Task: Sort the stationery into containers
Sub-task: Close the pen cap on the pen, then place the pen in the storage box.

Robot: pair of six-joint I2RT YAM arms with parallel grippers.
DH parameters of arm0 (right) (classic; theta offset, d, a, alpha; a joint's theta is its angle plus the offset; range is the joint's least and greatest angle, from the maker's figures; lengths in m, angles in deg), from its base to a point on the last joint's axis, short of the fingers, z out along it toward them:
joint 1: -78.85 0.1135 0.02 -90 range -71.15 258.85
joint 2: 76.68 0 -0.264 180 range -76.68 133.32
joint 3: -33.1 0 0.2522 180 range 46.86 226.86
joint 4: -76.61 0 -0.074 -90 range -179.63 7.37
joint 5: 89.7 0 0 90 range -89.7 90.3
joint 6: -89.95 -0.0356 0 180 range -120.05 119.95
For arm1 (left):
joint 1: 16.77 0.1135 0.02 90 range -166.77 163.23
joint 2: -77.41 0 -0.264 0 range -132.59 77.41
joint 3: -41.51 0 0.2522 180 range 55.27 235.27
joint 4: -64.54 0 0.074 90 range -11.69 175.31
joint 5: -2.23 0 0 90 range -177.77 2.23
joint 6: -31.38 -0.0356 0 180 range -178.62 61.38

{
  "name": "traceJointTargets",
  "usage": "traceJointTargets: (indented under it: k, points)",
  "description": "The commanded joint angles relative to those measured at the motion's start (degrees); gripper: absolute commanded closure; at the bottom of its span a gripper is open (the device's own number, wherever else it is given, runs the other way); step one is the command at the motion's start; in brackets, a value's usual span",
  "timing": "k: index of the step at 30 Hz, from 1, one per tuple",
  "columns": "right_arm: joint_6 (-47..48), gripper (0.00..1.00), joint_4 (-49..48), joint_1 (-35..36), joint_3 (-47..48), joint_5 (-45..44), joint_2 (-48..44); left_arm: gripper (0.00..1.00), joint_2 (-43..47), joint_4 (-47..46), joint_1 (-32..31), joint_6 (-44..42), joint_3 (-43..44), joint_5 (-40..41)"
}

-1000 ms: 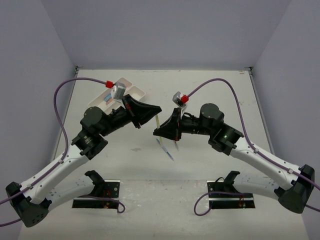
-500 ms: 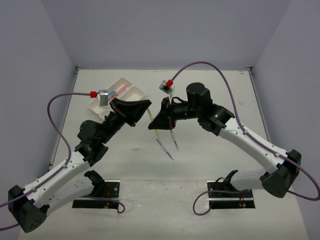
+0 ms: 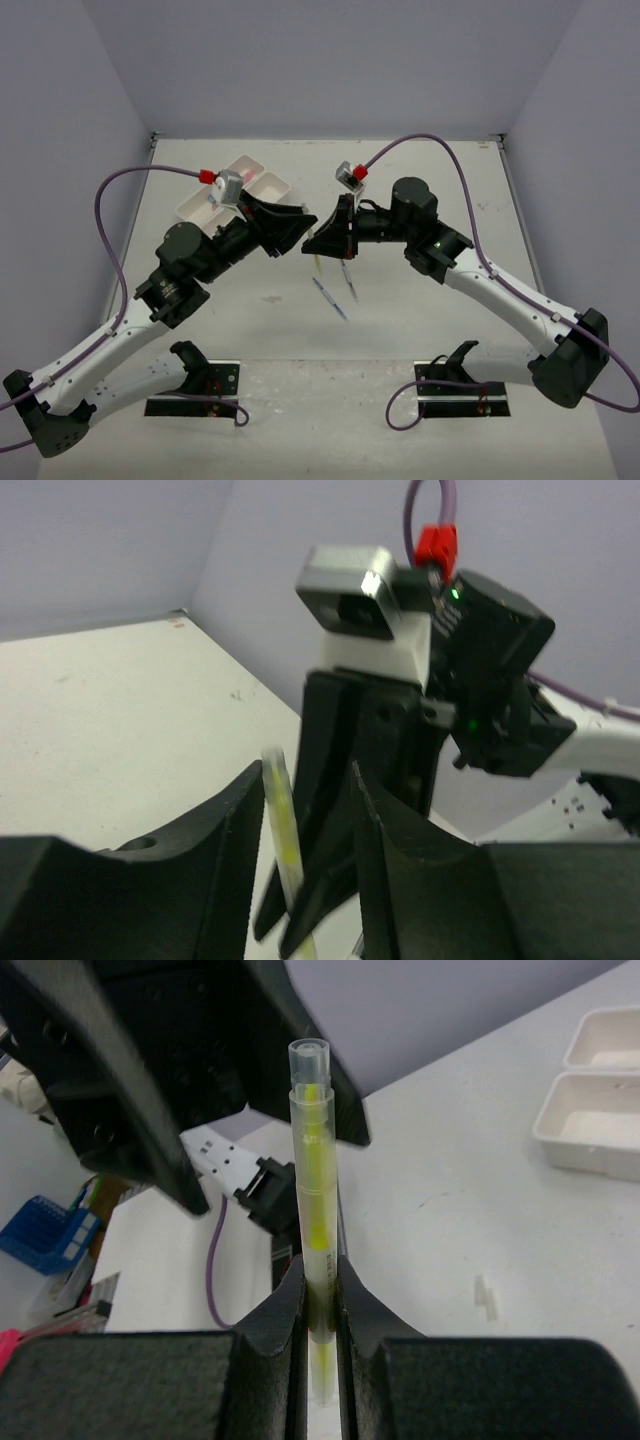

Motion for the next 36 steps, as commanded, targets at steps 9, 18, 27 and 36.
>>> traceJointTargets:
  k: [9, 18, 27, 36]
  points:
    - [0.02, 1.00, -11.74, -1.63, -5.35, -4.86, -7.49, 0.73, -3.88, 7.87, -2.37, -4.34, 8.55, -10.56]
    - [1.45, 1.00, -11.10, -0.71, -5.99, -2.74, -8.73, 0.99, -7.83, 5.97, -2.29, -4.73, 8.91, -9.63]
    - [4.32, 0.01, -1.93, -1.14, -8.87, -17.97, -11.01, 1.00, -15.15, 21.85, -0.81, -14.18, 20.55, 10.88]
    - [7.31, 0.01, 6.29, -2.56, -19.99, -43.86, -27.77, 1.00, -44.49, 29.69, 18.02, -37.90, 31.86, 40.90]
